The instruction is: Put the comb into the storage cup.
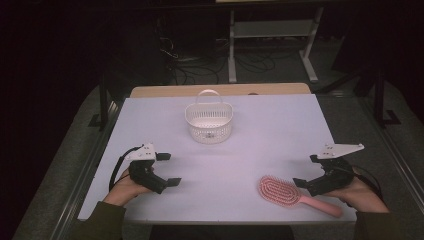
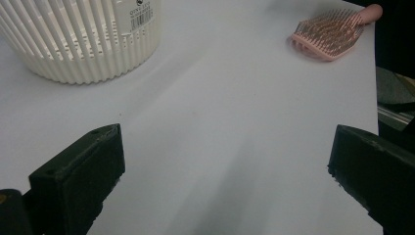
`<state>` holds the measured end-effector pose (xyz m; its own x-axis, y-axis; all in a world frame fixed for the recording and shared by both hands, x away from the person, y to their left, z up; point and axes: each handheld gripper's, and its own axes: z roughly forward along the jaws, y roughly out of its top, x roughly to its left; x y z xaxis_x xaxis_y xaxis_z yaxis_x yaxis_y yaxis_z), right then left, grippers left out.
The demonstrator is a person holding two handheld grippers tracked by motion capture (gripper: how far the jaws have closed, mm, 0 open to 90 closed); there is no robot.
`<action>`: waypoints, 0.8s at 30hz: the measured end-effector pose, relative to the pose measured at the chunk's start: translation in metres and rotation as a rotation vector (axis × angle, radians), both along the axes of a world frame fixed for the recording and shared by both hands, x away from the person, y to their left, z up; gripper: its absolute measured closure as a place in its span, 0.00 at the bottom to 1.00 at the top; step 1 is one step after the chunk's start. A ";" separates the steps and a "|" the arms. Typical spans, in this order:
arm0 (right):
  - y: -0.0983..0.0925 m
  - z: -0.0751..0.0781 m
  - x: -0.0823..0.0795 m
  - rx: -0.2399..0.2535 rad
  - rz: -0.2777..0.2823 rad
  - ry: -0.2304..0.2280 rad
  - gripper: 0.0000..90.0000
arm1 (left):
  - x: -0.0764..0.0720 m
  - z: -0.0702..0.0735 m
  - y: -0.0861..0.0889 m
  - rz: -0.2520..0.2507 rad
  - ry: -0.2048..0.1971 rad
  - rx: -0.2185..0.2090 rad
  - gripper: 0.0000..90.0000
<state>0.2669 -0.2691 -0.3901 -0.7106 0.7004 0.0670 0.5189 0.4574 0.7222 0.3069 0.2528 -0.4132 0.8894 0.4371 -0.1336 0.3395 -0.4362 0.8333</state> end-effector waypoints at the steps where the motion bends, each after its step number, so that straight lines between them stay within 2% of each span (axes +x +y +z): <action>1: 0.000 0.000 0.000 -0.002 0.005 0.003 0.00 | 0.000 0.000 0.000 -0.001 0.000 0.002 0.00; 16: -0.003 -0.003 -0.007 -0.019 0.028 0.029 0.00 | 0.000 -0.001 0.000 0.000 0.002 0.002 0.00; 24: -0.003 -0.009 -0.011 -0.056 0.053 0.047 0.00 | 0.000 -0.001 0.000 -0.001 0.003 0.001 0.00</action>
<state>0.2557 -0.2718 -0.3995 -0.7438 0.6654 0.0634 0.5257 0.5238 0.6703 0.3067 0.2525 -0.4138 0.8894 0.4365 -0.1357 0.3415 -0.4372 0.8320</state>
